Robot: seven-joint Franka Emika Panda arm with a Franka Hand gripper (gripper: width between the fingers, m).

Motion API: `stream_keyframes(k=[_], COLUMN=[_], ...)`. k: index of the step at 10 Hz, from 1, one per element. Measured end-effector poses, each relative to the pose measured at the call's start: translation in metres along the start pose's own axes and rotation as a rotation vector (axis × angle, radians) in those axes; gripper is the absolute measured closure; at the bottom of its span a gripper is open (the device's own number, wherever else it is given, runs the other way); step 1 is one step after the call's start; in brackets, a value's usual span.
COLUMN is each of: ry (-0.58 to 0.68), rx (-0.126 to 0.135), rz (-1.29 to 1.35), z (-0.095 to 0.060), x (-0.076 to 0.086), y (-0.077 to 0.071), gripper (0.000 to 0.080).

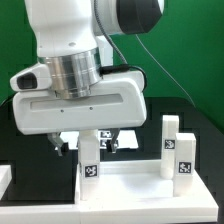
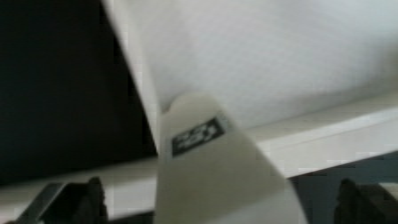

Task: Assemble desk

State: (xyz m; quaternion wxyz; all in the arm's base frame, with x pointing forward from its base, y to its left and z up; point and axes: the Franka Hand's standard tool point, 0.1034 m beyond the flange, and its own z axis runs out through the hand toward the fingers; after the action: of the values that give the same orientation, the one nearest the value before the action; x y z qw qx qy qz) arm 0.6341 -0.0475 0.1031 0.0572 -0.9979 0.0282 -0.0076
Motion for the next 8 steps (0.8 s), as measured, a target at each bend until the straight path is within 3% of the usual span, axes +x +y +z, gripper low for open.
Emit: stream_keyframes(k=[1, 2, 3, 4, 5, 8], ry=[-0.005, -0.005, -0.005, -0.006, -0.005, 0.009], rx=[0.001, 0.001, 0.002, 0.0, -0.003, -0.008], rz=[0.035, 0.065, 0.137, 0.209, 0.267, 0.669], z=[0.0006, 0.0007, 0.0013, 0.0017, 0.0015, 0.0014], x=[-0.0011, -0.0011, -0.0012, -0.0014, -0.0014, 0.0006], y=[0.0009, 0.0012, 0.001, 0.0015, 0.0042, 0.002], gripper=[0.015, 0.0243, 0.0426, 0.0426, 0.0508, 0.0508])
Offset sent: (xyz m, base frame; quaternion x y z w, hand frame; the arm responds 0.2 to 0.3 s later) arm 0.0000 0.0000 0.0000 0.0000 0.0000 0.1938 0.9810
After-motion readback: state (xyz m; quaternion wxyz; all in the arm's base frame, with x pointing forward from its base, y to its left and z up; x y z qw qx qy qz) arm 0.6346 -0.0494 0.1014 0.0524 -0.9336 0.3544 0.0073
